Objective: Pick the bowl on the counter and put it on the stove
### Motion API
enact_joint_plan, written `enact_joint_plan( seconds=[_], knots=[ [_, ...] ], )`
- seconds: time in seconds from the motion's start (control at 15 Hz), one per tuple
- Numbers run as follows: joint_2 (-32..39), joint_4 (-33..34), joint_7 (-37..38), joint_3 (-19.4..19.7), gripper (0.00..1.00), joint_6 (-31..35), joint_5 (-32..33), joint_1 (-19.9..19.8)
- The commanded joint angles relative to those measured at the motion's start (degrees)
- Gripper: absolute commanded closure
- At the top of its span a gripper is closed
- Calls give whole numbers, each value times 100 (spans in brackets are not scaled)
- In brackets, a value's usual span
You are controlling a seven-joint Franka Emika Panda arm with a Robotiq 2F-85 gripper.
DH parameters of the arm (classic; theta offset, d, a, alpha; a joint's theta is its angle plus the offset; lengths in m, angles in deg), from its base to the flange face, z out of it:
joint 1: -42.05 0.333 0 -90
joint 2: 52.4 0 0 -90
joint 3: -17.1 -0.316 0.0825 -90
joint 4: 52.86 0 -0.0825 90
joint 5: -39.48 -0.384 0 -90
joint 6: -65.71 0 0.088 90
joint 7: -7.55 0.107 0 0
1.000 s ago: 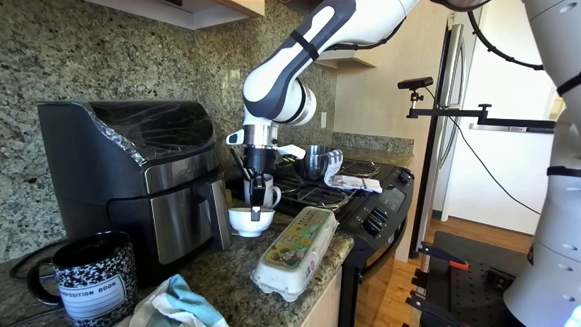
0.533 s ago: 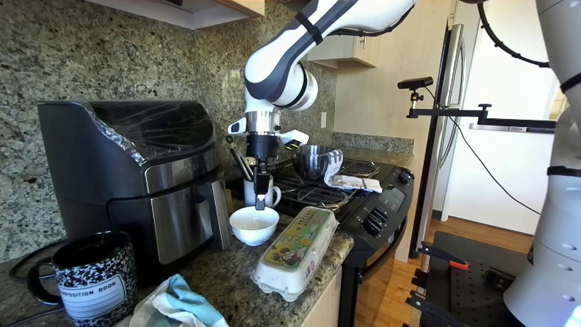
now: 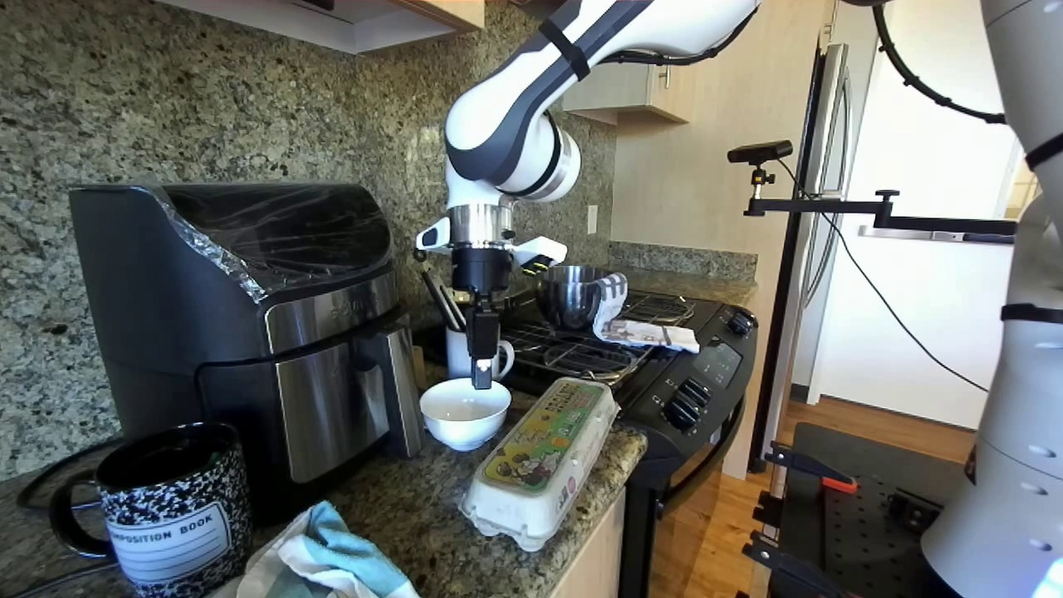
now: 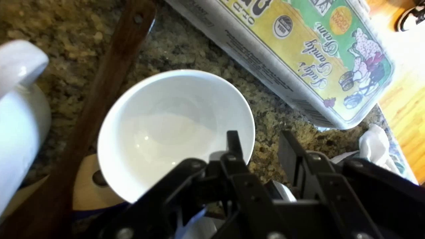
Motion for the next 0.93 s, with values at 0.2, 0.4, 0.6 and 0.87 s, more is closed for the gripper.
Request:
enact_joint_plan(
  seconds=[0.2,0.4,0.6,0.87],
  knots=[
    [71,97,-127,-22,10,-262,-74,64],
    [182,54,-151,-77,0,-111,-128,126],
    [333,53,-175,-138,0,7,-153,193],
    [536,66,-112,-213,0,185,-96,254]
  ],
)
